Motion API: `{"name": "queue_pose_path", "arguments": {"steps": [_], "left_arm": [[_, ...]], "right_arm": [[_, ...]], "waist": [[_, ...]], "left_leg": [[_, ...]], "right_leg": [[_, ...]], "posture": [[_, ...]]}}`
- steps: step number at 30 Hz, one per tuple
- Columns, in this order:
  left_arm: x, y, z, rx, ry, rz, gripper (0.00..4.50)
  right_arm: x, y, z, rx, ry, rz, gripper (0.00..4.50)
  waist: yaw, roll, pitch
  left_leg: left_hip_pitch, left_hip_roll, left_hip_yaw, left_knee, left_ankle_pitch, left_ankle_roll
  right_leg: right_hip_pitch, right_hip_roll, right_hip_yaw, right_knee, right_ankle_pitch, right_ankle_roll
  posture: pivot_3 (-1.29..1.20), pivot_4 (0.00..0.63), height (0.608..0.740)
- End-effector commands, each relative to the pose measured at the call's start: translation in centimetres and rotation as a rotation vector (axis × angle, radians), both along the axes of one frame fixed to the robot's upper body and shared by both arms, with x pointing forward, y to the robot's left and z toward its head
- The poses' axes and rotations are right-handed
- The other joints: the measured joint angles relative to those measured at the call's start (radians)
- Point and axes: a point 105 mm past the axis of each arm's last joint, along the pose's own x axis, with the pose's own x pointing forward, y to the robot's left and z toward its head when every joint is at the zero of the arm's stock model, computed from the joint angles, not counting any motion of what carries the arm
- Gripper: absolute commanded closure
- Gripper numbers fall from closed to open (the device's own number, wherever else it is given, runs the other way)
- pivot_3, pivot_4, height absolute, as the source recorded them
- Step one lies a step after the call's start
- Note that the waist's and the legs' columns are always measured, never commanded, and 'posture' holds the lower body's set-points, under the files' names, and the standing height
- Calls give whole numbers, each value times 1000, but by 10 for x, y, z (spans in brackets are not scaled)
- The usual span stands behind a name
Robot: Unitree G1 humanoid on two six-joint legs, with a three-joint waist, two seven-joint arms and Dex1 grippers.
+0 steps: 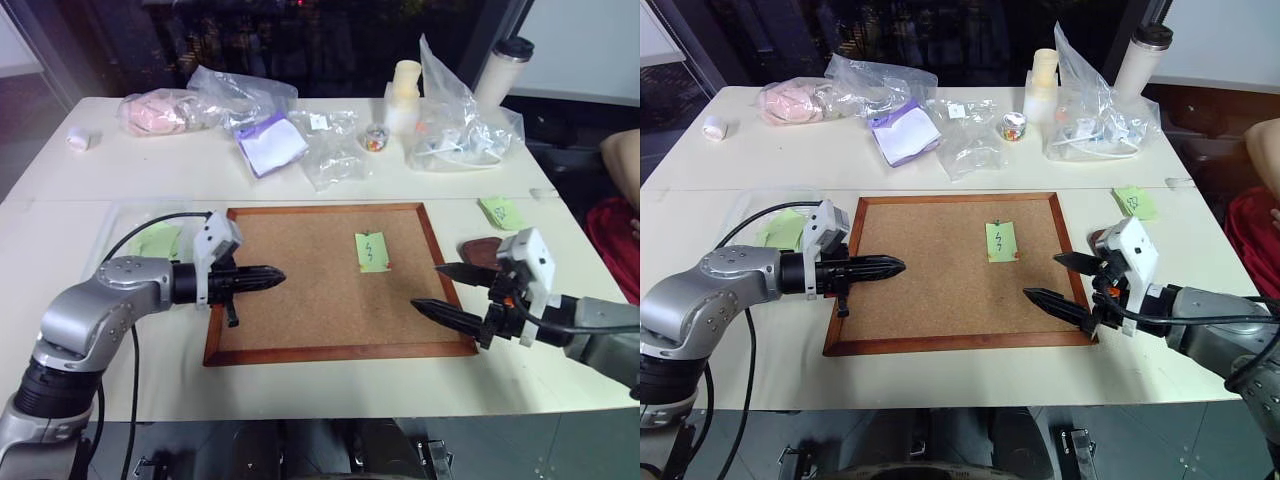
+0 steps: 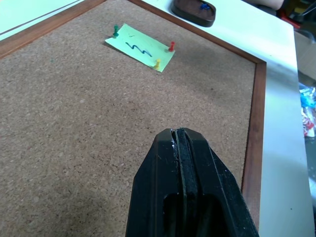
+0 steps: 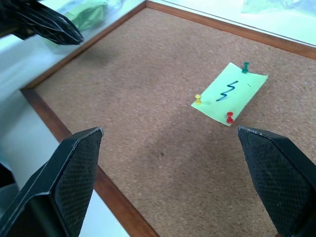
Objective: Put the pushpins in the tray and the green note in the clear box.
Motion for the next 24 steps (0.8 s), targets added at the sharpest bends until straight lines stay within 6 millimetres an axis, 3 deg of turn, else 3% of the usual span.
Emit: {"name": "queue_pose_path", "arguments": {"steps": [1, 13, 24], "left_arm": [[-1, -5, 12, 0, -60, -37, 4478], [5, -2, 11, 44, -84, -40, 4478], [9, -11, 30, -31, -103, -37, 4478]], "right_arm": [[1, 8, 12, 23, -66, 15, 0], [12, 9, 17, 6, -138, -26, 0], [8, 9, 7, 14, -85, -26, 0]], "waist": [[0, 0, 0], [-1, 0, 0], [0, 0, 0]], "left_leg": [[0, 0, 0, 0, 0, 0], [0, 0, 0, 0, 0, 0], [0, 0, 0, 0, 0, 0]], "right_leg": [[0, 0, 0, 0, 0, 0], [0, 0, 0, 0, 0, 0], [0, 0, 0, 0, 0, 0]], "posture": [[0, 150, 734], [0, 150, 734], [0, 150, 734]]}}
